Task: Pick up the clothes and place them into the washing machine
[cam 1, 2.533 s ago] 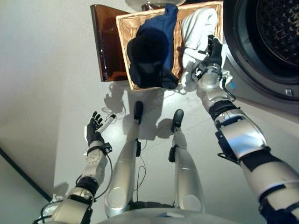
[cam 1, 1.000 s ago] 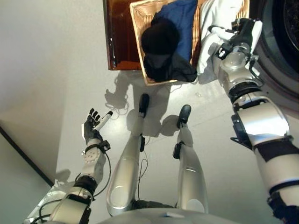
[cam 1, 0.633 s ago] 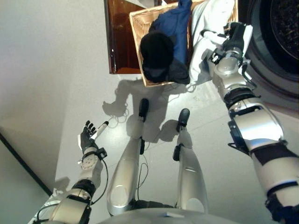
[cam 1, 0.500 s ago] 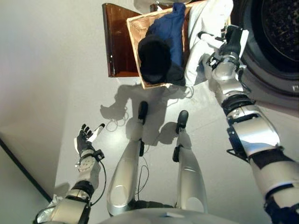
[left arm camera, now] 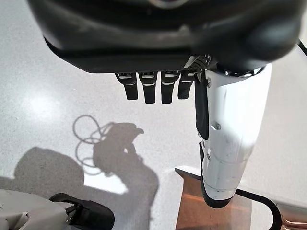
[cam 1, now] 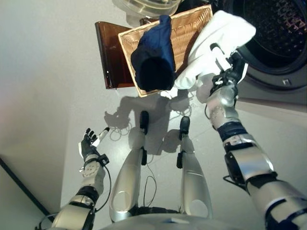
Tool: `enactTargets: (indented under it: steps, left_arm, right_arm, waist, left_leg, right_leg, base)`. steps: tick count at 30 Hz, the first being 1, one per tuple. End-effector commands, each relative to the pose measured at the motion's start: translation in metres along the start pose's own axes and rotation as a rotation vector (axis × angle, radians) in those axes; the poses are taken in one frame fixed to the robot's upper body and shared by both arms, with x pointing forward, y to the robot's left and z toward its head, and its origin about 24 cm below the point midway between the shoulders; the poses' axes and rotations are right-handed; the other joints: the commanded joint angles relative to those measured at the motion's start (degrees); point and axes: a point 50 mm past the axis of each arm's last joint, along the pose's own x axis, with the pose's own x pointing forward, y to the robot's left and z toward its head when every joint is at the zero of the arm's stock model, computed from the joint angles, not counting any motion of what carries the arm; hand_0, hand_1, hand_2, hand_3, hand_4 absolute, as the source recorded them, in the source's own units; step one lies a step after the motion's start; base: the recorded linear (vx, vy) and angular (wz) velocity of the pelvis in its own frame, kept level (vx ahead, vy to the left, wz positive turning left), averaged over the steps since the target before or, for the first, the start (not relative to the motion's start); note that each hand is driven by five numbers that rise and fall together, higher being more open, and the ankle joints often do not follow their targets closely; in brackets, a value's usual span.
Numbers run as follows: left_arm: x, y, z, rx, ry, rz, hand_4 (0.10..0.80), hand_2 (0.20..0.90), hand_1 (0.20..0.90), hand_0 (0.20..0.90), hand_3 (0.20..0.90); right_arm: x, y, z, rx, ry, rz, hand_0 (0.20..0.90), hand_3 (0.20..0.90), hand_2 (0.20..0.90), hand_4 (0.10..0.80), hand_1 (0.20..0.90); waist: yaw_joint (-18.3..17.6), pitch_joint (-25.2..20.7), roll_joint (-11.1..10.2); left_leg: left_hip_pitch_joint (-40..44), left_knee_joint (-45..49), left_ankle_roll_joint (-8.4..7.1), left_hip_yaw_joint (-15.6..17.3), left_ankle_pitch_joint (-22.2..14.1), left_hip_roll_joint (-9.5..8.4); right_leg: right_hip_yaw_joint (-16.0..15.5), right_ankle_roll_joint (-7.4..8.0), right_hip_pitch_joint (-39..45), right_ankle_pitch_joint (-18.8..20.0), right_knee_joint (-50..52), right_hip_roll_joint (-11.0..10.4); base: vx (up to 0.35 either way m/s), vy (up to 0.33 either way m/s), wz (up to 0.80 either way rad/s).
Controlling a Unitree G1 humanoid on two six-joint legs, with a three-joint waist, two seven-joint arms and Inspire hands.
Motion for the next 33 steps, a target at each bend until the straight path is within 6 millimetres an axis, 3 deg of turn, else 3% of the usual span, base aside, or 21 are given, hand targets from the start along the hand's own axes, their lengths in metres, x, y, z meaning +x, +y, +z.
enactTargets:
  steps: [1, 7, 14, 16, 28, 33]
  left_arm:
    - [-0.015, 0.036, -0.032, 0.043, 0.084, 0.126, 0.800, 0.900, 0.900, 0.900, 0.900]
    - [-0.018, 0.040, -0.037, 0.055, 0.097, 0.135, 0.800, 0.900, 0.900, 0.900, 0.900]
    - [-0.023, 0.047, -0.046, 0.073, 0.126, 0.136, 0.800, 0.900, 0.900, 0.900, 0.900]
    - [-0.025, 0.052, -0.049, 0.089, 0.139, 0.144, 0.800, 0.900, 0.900, 0.900, 0.900]
    - [-0.027, 0.057, -0.054, 0.118, 0.161, 0.127, 0.800, 0.900, 0.900, 0.900, 0.900]
    - [-0.026, 0.058, -0.053, 0.117, 0.161, 0.119, 0.800, 0.900, 0.900, 0.900, 0.900]
  right_arm:
    - [-0.006, -0.007, 0.021, 0.174, -0.161, 0.038, 0.200, 0.200, 0.200, 0.300, 0.200]
    - [-0.006, -0.022, 0.030, 0.247, -0.207, 0.016, 0.200, 0.200, 0.200, 0.300, 0.200]
    - [0.003, -0.040, 0.068, 0.290, -0.341, -0.024, 0.200, 0.200, 0.200, 0.300, 0.200]
    - [0.010, -0.045, 0.089, 0.279, -0.402, -0.040, 0.200, 0.200, 0.200, 0.300, 0.200]
    - [0.034, -0.056, 0.156, 0.210, -0.530, -0.097, 0.200, 0.200, 0.200, 0.300, 0.200]
    - [0.041, -0.051, 0.181, 0.186, -0.551, -0.091, 0.200, 0.200, 0.200, 0.300, 0.200]
  waist:
    - [-0.2, -9.4, 2.8]
    - [-0.1, -10.6, 3.5]
    - [-0.3, -12.1, 4.4]
    - [-0.3, -12.7, 4.5]
    - [0.3, -13.6, 4.7]
    - [0.4, -13.5, 4.7]
  left_leg:
    - [1.7, -1.1, -4.47, -0.6, -3.6, -0.06]
    - [2.5, -1.1, -4.41, -0.2, -3.9, -0.11]
    - [3.1, -1.1, -4.51, -0.2, -4.1, -0.10]
    - [3.3, -1.1, -4.56, -0.4, -4.1, -0.07]
    - [3.4, -1.1, -4.77, -0.3, -4.3, 0.01]
    - [3.6, -1.1, -4.91, -0.3, -4.3, 0.07]
  right_leg:
    - [2.1, 0.09, 2.6, -8.1, 5.1, 0.5]
    - [2.4, 0.16, 3.1, -8.4, 5.1, 0.3]
    - [2.6, 0.00, 3.3, -9.2, 5.9, 0.5]
    - [2.7, -0.10, 3.4, -9.5, 6.2, 0.7]
    - [2.8, -0.18, 2.8, -10.1, 7.3, 1.1]
    - [3.0, -0.17, 2.6, -10.1, 7.6, 1.3]
  base:
    - [0.000, 0.000, 0.00]
    - [0.004, -0.001, -0.01]
    - [0.007, -0.005, -0.02]
    - [0.000, 0.000, 0.00]
    - [0.000, 0.000, 0.00]
    - [0.000, 0.000, 0.00]
